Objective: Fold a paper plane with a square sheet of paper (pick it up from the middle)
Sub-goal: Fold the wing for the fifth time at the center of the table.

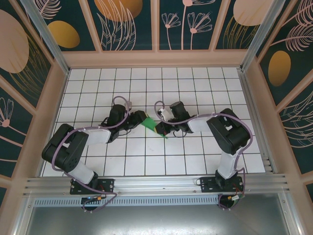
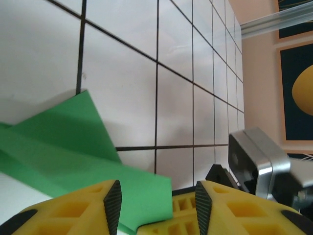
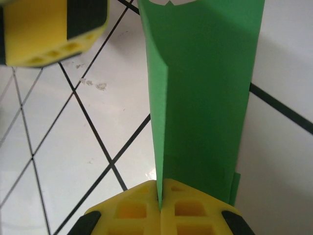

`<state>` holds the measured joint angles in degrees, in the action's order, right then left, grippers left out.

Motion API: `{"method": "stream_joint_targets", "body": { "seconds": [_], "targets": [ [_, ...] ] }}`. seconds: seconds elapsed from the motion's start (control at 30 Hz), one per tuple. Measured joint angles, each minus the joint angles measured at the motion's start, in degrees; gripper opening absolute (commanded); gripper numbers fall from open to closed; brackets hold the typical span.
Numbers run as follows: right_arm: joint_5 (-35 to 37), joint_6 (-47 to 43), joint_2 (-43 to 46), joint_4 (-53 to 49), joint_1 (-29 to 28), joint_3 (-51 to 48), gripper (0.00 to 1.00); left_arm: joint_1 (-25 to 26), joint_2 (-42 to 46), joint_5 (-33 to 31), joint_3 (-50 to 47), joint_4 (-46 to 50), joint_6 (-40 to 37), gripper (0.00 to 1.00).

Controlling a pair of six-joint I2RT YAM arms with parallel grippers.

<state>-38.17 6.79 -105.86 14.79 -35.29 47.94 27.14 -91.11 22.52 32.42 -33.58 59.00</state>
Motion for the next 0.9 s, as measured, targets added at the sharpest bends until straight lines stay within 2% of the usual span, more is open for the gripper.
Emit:
{"method": "stream_joint_targets", "body": {
  "seconds": [0.17, 0.47, 0.9],
  "targets": [
    [-4.00, 6.86, -2.45, 2.60, 0.83, 0.00, 0.00, 0.00, -0.26, 1.57, -2.60, -4.92, 1.55, 0.47],
    [-8.39, 13.77, -5.25, 5.44, 2.23, 0.00, 0.00, 1.05, -4.83, 4.15, -4.00, -11.72, 3.93, 0.46],
    [-10.14, 16.26, -7.10, 3.34, 2.73, 2.49, 0.00, 2.19, -10.08, 5.81, -2.69, -13.79, 4.33, 0.45]
  ]
}}
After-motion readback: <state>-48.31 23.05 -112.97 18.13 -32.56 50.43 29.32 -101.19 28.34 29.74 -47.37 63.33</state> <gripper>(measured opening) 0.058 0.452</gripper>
